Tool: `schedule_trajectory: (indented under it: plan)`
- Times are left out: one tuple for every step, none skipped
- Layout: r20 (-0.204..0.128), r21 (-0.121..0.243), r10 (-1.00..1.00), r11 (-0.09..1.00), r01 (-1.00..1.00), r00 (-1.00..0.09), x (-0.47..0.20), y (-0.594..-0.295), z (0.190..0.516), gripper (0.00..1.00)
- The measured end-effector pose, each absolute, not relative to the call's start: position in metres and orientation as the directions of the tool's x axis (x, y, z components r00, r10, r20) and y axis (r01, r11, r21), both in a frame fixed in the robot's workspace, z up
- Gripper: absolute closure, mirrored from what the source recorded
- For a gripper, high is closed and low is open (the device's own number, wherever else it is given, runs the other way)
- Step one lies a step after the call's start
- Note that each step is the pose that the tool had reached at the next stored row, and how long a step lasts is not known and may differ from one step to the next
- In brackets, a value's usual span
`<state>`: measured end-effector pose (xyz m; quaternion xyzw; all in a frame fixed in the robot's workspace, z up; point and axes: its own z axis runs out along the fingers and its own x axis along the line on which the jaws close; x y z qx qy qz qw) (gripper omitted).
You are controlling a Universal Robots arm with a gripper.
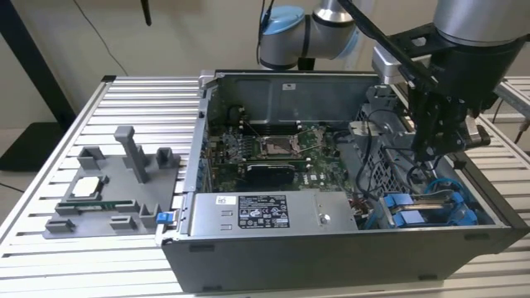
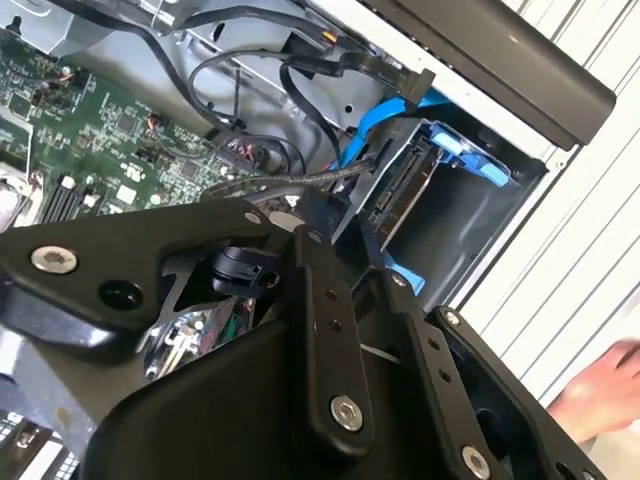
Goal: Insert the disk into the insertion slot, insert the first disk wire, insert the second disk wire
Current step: 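Insert the first disk wire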
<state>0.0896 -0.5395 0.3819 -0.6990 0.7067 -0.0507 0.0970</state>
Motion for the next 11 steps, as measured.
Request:
schedule_trajectory:
  plan:
    - [-0.066, -0.213, -0.998, 0.017, -0.977, -0.003, 0.0892, -0.5394, 0.3815, 0.0]
    - [-0.066, -0.218, -0.998, 0.017, -0.976, -0.002, 0.0889, -0.5394, 0.381, 0.0]
    - [-0.066, -0.224, -0.998, 0.017, -0.974, -0.002, 0.0887, -0.5394, 0.3806, 0.0]
    - [-0.066, -0.228, -0.998, 0.017, -0.973, -0.001, 0.0886, -0.5394, 0.3802, 0.0]
    - [-0.066, -0.231, -0.998, 0.016, -0.973, -0.001, 0.0886, -0.5394, 0.38, 0.0]
    - [-0.066, -0.233, -0.998, 0.016, -0.972, -0.001, 0.0886, -0.5394, 0.3799, 0.0]
    - [-0.066, -0.234, -0.998, 0.016, -0.972, -0.001, 0.0884, -0.5395, 0.3799, 0.0]
    - [-0.066, -0.234, -0.998, 0.016, -0.972, -0.001, 0.0881, -0.5395, 0.3798, 0.0]
    - [-0.066, -0.234, -0.998, 0.017, -0.972, -0.001, 0.0878, -0.5395, 0.3797, 0.0]
    - [-0.066, -0.234, -0.998, 0.017, -0.972, -0.001, 0.0876, -0.5395, 0.3797, 0.0]
    - [-0.066, -0.234, -0.998, 0.017, -0.972, -0.001, 0.0873, -0.5395, 0.3797, 0.0]
